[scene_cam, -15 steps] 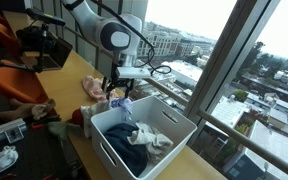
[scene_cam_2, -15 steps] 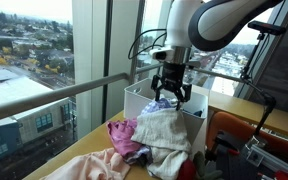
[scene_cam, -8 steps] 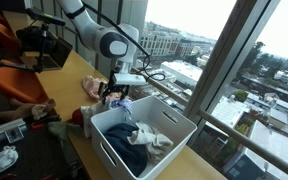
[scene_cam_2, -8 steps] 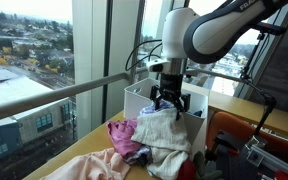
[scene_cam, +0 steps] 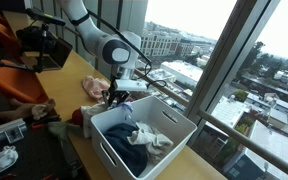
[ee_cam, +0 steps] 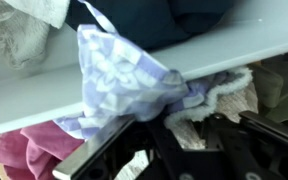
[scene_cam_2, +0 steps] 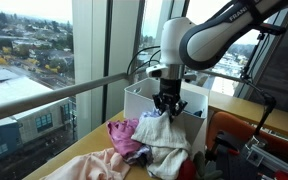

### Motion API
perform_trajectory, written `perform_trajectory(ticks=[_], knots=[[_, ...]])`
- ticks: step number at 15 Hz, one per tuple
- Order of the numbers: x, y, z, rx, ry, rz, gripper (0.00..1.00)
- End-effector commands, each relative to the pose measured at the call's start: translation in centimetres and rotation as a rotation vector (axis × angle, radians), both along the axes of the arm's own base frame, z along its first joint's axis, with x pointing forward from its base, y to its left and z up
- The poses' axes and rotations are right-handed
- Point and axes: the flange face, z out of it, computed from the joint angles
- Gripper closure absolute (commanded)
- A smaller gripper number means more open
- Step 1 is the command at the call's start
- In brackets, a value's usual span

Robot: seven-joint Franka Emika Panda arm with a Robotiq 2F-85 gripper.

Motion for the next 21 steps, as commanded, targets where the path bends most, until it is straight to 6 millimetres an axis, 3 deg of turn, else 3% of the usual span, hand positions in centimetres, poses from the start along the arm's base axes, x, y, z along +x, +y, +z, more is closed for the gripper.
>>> perform_trajectory(ticks=[1,3,7,15,19,21], knots=[[1.0,-1.4,2.2,-0.005,-0.015,-0.033,0.95],[1.1,-2.5,4.8,-0.011,-0.044,-0.051,1.00],[0.8,-5.5,11.4,-0.007,-0.089,-0.111,0.98],[1.3,-13.4,27.6,0.009,-0.243,-0.240,0.98],[2.4,-15.6,34.7,0.003,-0.340,-0.267,0.98],[2.8,-16.3,37.0,0.000,-0.380,-0.276,0.98]])
